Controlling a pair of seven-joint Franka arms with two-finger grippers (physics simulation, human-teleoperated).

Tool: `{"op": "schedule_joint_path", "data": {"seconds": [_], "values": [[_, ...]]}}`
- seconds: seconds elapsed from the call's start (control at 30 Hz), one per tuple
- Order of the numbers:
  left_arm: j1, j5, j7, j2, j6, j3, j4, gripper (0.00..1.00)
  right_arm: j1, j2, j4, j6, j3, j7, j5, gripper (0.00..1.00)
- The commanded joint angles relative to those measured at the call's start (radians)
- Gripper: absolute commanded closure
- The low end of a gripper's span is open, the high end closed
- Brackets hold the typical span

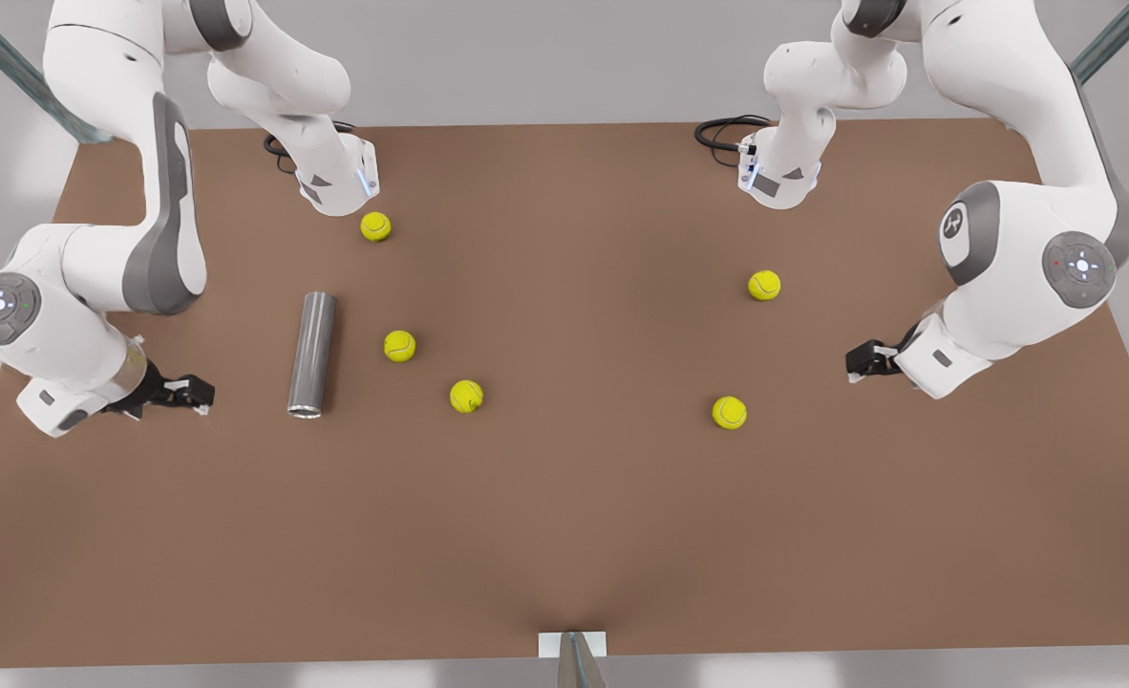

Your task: Put the tennis tube upright

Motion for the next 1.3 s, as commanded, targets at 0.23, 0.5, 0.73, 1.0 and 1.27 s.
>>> {"op": "schedule_joint_path", "data": {"seconds": [0.23, 0.5, 0.73, 1.0, 1.27], "values": [[-0.008, -0.005, -0.009, 0.02, 0.002, -0.003, -0.004, 0.01, 0.011, 0.002, 0.054, -0.132, 0.078, 0.013, 0.004, 0.0], [-0.008, -0.014, -0.015, 0.017, -0.005, -0.006, -0.011, 0.01, 0.008, -0.053, -0.185, -0.163, 0.298, 0.237, 0.015, 0.0], [-0.008, -0.017, -0.015, 0.018, -0.005, -0.011, -0.011, 0.01, -0.256, -0.029, -0.516, 0.11, 0.319, -0.032, 0.03, 0.0], [-0.008, -0.017, -0.015, 0.023, -0.005, -0.011, -0.014, 0.01, -0.558, -0.046, -0.727, 0.352, 0.614, 0.026, 0.036, 0.0], [-0.008, -0.017, -0.015, 0.043, -0.002, -0.011, -0.014, 0.01, -0.628, 0.002, -0.805, 0.455, 0.614, 0.034, 0.036, 0.0]]}}
